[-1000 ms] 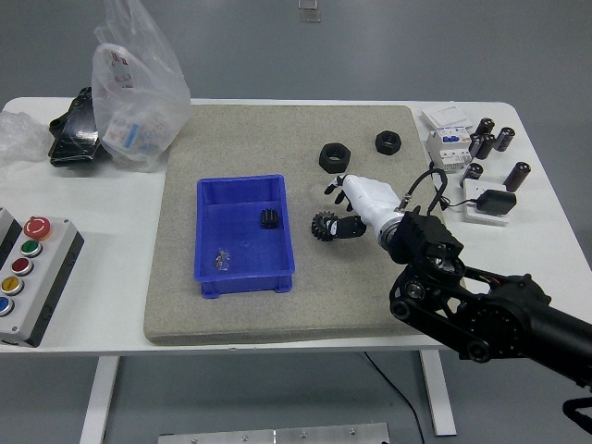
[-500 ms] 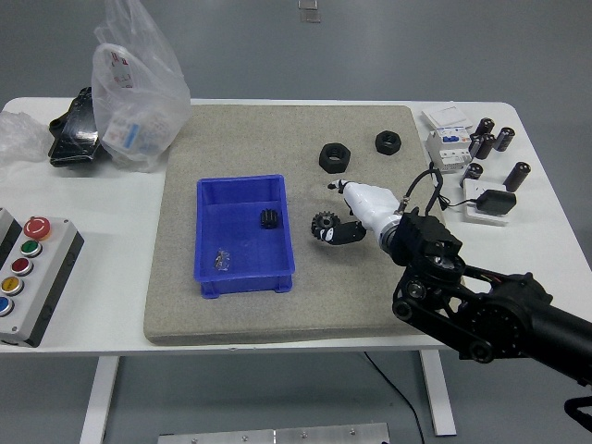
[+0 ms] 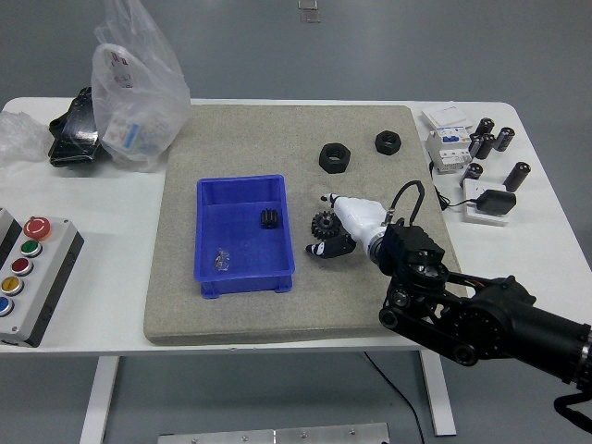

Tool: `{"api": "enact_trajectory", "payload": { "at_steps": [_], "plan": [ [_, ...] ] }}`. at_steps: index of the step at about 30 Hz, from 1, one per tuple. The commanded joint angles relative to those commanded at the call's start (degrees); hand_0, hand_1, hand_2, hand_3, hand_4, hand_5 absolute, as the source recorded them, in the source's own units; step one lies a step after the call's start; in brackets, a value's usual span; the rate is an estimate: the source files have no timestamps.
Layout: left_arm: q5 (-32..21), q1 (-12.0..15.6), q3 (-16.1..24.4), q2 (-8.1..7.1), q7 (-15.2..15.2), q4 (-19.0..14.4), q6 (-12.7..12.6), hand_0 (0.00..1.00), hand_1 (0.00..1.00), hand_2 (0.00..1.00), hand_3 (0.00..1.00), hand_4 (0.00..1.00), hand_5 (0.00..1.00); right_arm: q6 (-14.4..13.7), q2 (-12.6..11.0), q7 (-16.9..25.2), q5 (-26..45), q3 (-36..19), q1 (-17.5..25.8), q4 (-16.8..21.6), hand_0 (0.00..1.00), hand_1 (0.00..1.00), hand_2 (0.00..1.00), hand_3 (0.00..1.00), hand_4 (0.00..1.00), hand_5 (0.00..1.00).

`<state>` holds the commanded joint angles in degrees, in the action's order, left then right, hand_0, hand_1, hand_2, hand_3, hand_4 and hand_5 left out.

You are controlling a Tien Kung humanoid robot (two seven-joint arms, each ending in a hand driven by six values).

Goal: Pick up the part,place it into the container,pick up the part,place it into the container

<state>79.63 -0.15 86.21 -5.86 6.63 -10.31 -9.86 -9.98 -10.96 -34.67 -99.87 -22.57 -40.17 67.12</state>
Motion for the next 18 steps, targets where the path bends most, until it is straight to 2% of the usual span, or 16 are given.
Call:
{"api": "enact_trajectory", "payload": {
  "at_steps": [3,4,9,10,18],
  "plan": [
    [-0.03,0.03,-0.01,0.00,-0.02,0.00,0.00,0.637,0.639,0.589,0.623,0.705,0.288,-0.02,0.08,-0.11,-0.33,0.11,0.19,-0.82,0.258,0.568,0.640,0.705,0.570,0.234],
    [-0.01,0.04,0.00,0.01,-0.02,0.00,0.00,0.637,0.639,0.589,0.623,0.705,0.289,-0.12,0.06,-0.08,-0.37,0.13,0.25,-0.97,0.259,0.521,0.512,0.558,0.422,0.065],
    [-0.03,0.07,0.00,0.03,-0.07,0.00,0.01,0.637,0.639,0.589,0.623,0.705,0.289,-1.97,-0.21,0.55,-0.84,0.03,0.37,-0.66,0.259,0.521,0.512,0.558,0.422,0.065],
    [-0.05,0.06,-0.01,0.03,-0.10,0.00,0.02,0.637,0.638,0.589,0.623,0.704,0.288,-2.39,-0.28,0.75,-0.95,-0.06,0.35,-0.47,0.249,0.494,0.470,0.482,0.479,0.005],
    [-0.17,0.07,-0.12,0.07,-0.19,0.00,0.06,0.636,0.638,0.589,0.623,0.703,0.289,-5.84,-1.19,2.00,-2.14,-2.17,-0.32,3.28,0.246,0.491,0.463,0.479,0.479,0.005]
  ]
}}
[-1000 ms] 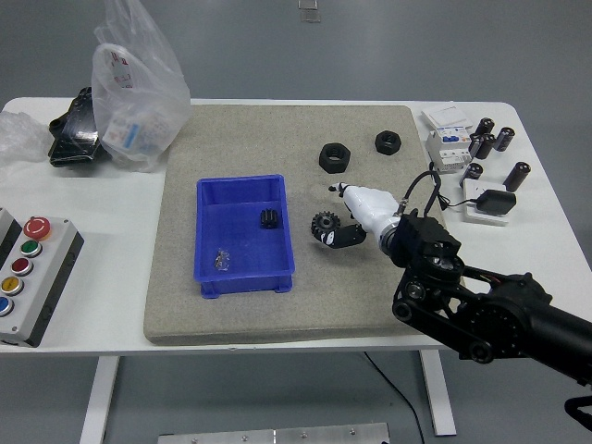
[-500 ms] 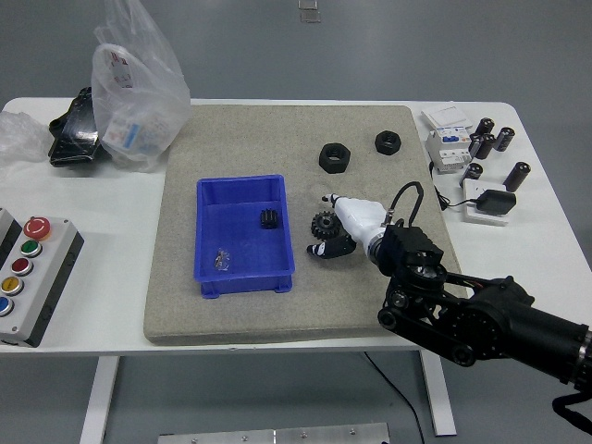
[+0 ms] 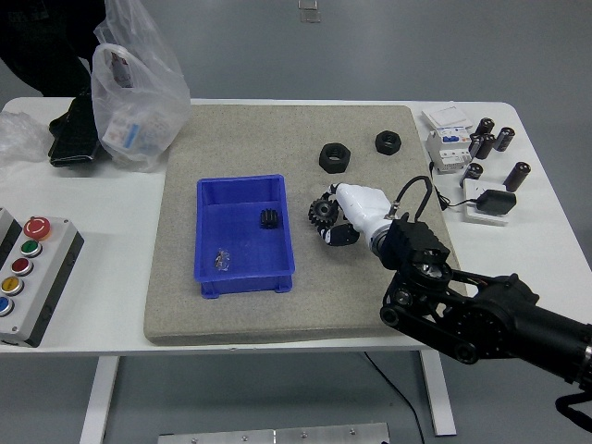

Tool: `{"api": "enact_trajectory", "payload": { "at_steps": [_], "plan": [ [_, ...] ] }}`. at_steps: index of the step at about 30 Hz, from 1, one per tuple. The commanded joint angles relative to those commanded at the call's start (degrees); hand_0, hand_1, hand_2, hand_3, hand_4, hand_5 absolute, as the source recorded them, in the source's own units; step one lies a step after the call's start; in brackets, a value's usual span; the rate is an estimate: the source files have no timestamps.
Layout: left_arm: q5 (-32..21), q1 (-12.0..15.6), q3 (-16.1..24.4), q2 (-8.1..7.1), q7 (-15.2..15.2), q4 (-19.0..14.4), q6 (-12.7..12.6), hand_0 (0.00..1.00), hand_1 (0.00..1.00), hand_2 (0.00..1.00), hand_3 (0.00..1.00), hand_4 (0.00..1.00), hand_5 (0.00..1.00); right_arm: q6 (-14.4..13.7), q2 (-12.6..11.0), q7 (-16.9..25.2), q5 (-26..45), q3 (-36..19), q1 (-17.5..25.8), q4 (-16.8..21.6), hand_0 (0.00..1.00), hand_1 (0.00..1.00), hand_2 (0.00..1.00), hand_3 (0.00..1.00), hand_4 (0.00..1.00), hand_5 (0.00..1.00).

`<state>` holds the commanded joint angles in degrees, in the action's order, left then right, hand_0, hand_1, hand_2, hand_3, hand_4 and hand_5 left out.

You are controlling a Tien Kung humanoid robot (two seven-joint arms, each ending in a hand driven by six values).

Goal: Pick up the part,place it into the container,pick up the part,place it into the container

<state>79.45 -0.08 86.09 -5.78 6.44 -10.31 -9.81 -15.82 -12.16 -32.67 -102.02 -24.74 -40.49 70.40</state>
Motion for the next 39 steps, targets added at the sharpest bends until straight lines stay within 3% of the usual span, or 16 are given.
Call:
{"api": "enact_trajectory", "payload": {
  "at_steps": [5,9,10,15,16,21,22,27,28,33,35,39],
  "plan": [
    [0.10,0.05,0.12,0.01,0.11,0.00,-0.03,0.636,0.638,0.589,0.623,0.702,0.291,-1.78,0.19,0.30,-2.01,-0.46,-1.26,3.42,0.255,0.495,0.468,0.480,0.442,0.002],
    [0.05,0.06,0.10,0.09,0.17,0.00,-0.02,0.636,0.638,0.589,0.623,0.702,0.291,-3.70,1.38,2.30,-1.75,2.22,-2.60,4.18,0.255,0.495,0.468,0.480,0.442,0.002],
    [0.02,0.04,0.06,0.11,0.18,0.00,-0.01,0.636,0.638,0.589,0.623,0.705,0.294,-3.97,1.79,3.01,-1.33,3.13,-2.87,4.16,0.274,0.561,0.591,0.621,0.505,0.010],
    [0.00,-0.01,0.01,0.13,0.32,0.00,-0.02,0.636,0.638,0.589,0.623,0.705,0.294,-3.84,3.62,5.61,-0.65,7.79,-3.84,4.29,0.274,0.561,0.591,0.621,0.505,0.010],
    [0.09,-0.03,0.11,0.11,0.41,0.00,-0.06,0.636,0.638,0.590,0.624,0.707,0.297,-3.77,3.81,5.80,-0.96,8.25,-3.94,4.40,0.289,0.676,0.822,0.799,0.435,0.264],
    [1.23,0.04,1.13,-0.03,1.22,0.00,-0.24,0.636,0.638,0.590,0.624,0.707,0.297,-3.78,4.20,5.62,-2.97,8.74,-4.11,4.92,0.289,0.676,0.822,0.799,0.435,0.264],
    [1.35,0.06,1.28,-0.04,1.29,0.00,-0.26,0.636,0.637,0.589,0.624,0.707,0.298,-3.79,4.21,5.60,-3.03,8.71,-4.09,4.94,0.292,0.686,0.893,0.939,0.531,0.246],
    [1.64,-0.04,1.69,-0.05,1.37,0.00,-0.28,0.636,0.637,0.589,0.624,0.707,0.298,-4.55,4.26,5.99,-2.67,8.59,-4.00,4.87,0.292,0.686,0.893,0.939,0.531,0.246],
    [1.59,-0.08,1.64,-0.05,1.34,0.00,-0.26,0.636,0.638,0.590,0.624,0.707,0.298,-4.73,4.24,6.06,-2.52,8.58,-3.98,4.83,0.287,0.676,0.908,0.973,0.638,0.276],
    [1.58,-0.11,1.60,-0.04,1.31,0.00,-0.22,0.636,0.638,0.590,0.624,0.707,0.298,-4.99,4.07,6.07,-1.65,8.21,-3.68,4.59,0.287,0.676,0.908,0.973,0.638,0.276],
    [1.64,-0.08,1.67,-0.04,1.34,0.00,-0.22,0.636,0.638,0.589,0.624,0.707,0.298,-5.16,3.97,6.03,-1.46,7.82,-3.44,4.55,0.278,0.672,0.914,0.977,0.694,0.305],
    [1.80,0.02,1.88,-0.06,1.35,0.00,-0.23,0.636,0.638,0.589,0.624,0.707,0.298,-6.68,3.27,6.61,-0.11,4.50,-1.86,4.98,0.278,0.672,0.914,0.977,0.694,0.305]
  ]
}}
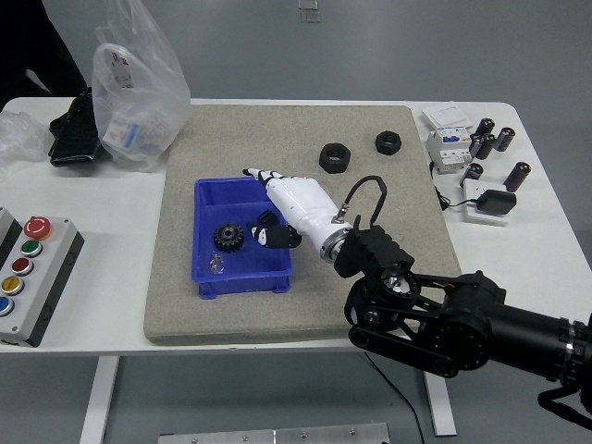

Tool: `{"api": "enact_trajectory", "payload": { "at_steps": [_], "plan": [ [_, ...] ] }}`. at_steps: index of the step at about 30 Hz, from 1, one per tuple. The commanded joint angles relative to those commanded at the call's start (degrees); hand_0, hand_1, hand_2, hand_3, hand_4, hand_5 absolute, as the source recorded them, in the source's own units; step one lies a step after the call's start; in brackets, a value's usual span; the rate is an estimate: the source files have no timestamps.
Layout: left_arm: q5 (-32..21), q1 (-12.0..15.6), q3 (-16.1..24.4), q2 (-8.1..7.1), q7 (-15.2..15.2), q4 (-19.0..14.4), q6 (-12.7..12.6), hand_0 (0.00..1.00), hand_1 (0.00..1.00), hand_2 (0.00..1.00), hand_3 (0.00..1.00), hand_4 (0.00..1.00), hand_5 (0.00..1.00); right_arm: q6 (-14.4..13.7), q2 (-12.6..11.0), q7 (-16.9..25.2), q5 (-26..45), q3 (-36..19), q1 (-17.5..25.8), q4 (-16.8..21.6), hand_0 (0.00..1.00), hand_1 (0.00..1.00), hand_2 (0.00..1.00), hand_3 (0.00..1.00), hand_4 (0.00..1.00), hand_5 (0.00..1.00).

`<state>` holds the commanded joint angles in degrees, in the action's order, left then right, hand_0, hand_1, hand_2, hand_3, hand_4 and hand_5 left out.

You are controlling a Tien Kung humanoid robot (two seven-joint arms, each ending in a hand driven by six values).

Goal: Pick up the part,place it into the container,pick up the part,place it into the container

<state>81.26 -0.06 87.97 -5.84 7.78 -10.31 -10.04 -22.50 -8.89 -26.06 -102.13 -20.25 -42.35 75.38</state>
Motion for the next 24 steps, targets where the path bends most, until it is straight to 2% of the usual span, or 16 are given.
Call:
{"api": "enact_trajectory", "payload": {
  "at_steps": [1,6,7,9,12,13,18,19,24],
  "plan": [
    [0.05,0.04,0.04,0.00,0.00,0.00,0.00,0.636,0.638,0.590,0.624,0.707,0.298,-0.72,-0.37,0.63,1.08,-1.29,0.71,0.20,0.277,0.655,0.859,0.922,0.671,0.286],
    [0.12,0.29,0.27,0.15,0.02,0.00,-0.03,0.636,0.638,0.590,0.624,0.707,0.298,-4.98,-2.75,5.72,7.07,-8.37,5.33,1.73,0.277,0.655,0.859,0.922,0.671,0.286],
    [0.16,0.34,0.37,0.19,0.03,0.00,-0.05,0.635,0.637,0.590,0.624,0.707,0.298,-5.62,-3.10,6.99,8.43,-9.80,6.37,1.90,0.321,0.647,0.803,0.847,0.689,0.308],
    [0.33,0.49,0.69,0.30,0.09,0.00,-0.08,0.635,0.637,0.590,0.624,0.707,0.298,-7.11,-3.73,11.10,12.95,-14.28,9.33,2.01,0.321,0.647,0.803,0.847,0.689,0.308],
    [0.35,0.53,0.92,0.42,0.07,0.00,-0.11,0.635,0.637,0.590,0.624,0.707,0.298,-7.47,-3.55,16.53,18.79,-19.34,12.64,1.11,0.321,0.647,0.803,0.847,0.689,0.308],
    [0.43,0.52,1.02,0.46,0.06,0.00,-0.10,0.635,0.638,0.589,0.623,0.706,0.297,-7.09,-3.29,18.25,20.53,-20.89,13.76,0.54,0.424,0.653,0.739,0.729,0.692,0.309],
    [0.05,0.46,1.42,0.80,-0.47,0.00,-0.04,0.635,0.638,0.589,0.623,0.706,0.297,-2.42,-2.65,29.42,31.72,-30.39,20.02,-1.69,0.424,0.653,0.739,0.729,0.692,0.309],
    [-0.01,0.52,1.48,0.89,-0.62,0.00,-0.01,0.635,0.638,0.589,0.623,0.706,0.298,-1.03,-2.78,32.11,34.47,-32.62,21.52,-1.93,0.587,0.661,0.724,0.708,0.710,0.315],
    [-0.20,1.11,1.55,1.07,-1.07,0.00,0.02,0.635,0.638,0.589,0.623,0.706,0.298,5.20,-4.35,41.50,45.47,-40.26,27.63,-2.64,0.587,0.661,0.724,0.708,0.710,0.315]
  ]
}}
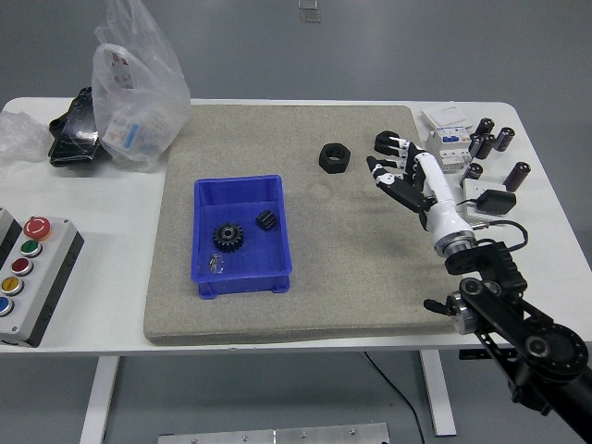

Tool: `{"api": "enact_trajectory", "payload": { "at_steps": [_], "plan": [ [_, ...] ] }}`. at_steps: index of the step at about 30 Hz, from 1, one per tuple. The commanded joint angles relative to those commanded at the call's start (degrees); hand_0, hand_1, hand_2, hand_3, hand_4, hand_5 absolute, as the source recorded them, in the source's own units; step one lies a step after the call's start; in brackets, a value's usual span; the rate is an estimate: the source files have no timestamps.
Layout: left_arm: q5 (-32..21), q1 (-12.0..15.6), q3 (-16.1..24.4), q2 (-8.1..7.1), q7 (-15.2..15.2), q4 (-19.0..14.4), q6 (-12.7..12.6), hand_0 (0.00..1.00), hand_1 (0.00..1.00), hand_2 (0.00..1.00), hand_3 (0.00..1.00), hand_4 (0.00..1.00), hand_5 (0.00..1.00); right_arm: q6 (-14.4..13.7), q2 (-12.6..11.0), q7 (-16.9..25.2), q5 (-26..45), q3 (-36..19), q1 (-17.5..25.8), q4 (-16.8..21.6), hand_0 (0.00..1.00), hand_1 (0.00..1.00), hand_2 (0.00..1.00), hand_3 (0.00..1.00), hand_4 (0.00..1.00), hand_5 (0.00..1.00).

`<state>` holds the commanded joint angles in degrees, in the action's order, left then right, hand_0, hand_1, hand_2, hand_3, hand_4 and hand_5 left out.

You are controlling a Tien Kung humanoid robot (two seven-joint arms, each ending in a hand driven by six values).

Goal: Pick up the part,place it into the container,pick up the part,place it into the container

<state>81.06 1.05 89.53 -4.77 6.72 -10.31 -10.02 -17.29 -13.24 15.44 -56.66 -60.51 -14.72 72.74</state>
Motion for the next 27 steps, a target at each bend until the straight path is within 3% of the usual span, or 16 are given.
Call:
{"api": "enact_trajectory", "payload": {
  "at_steps": [1,6,7,8,16,23,27],
  "plan": [
    [-0.01,0.13,0.00,0.02,-0.07,0.00,0.00,0.635,0.638,0.588,0.622,0.704,0.297,1.20,-0.29,1.47,2.06,-1.15,1.05,-0.04,0.760,0.733,0.748,0.710,0.781,0.399],
    [-0.10,0.47,-0.31,0.03,-0.34,0.00,0.03,0.635,0.638,0.588,0.622,0.704,0.297,6.80,-1.60,8.07,13.39,-5.43,5.42,1.20,0.760,0.733,0.748,0.710,0.781,0.399],
    [-0.23,0.48,-0.45,0.00,-0.43,0.00,0.04,0.635,0.637,0.588,0.622,0.703,0.293,7.30,-1.78,8.79,15.30,-5.59,6.00,1.62,0.807,0.760,0.766,0.720,0.849,0.488],
    [-0.36,0.48,-0.61,-0.03,-0.52,0.00,0.05,0.635,0.637,0.588,0.622,0.703,0.293,7.64,-1.97,9.33,17.11,-5.63,6.65,2.14,0.807,0.760,0.766,0.720,0.849,0.488],
    [-0.64,0.94,-1.09,-0.23,-0.85,0.00,0.09,0.635,0.637,0.588,0.622,0.703,0.293,8.23,-1.17,9.78,26.32,-4.15,11.01,4.84,0.819,0.776,0.777,0.725,0.849,0.495],
    [-0.88,1.70,-1.13,0.00,-0.90,0.00,0.06,0.635,0.638,0.588,0.621,0.703,0.289,7.64,-0.86,8.97,26.05,-0.70,11.18,4.56,0.817,0.774,0.777,0.727,0.848,0.494],
    [-0.88,1.86,-1.40,0.32,-0.88,0.00,0.09,0.635,0.637,0.588,0.621,0.703,0.288,4.81,-1.23,6.88,21.95,-1.07,9.86,5.47,0.810,0.764,0.772,0.725,0.848,0.501]
  ]
}}
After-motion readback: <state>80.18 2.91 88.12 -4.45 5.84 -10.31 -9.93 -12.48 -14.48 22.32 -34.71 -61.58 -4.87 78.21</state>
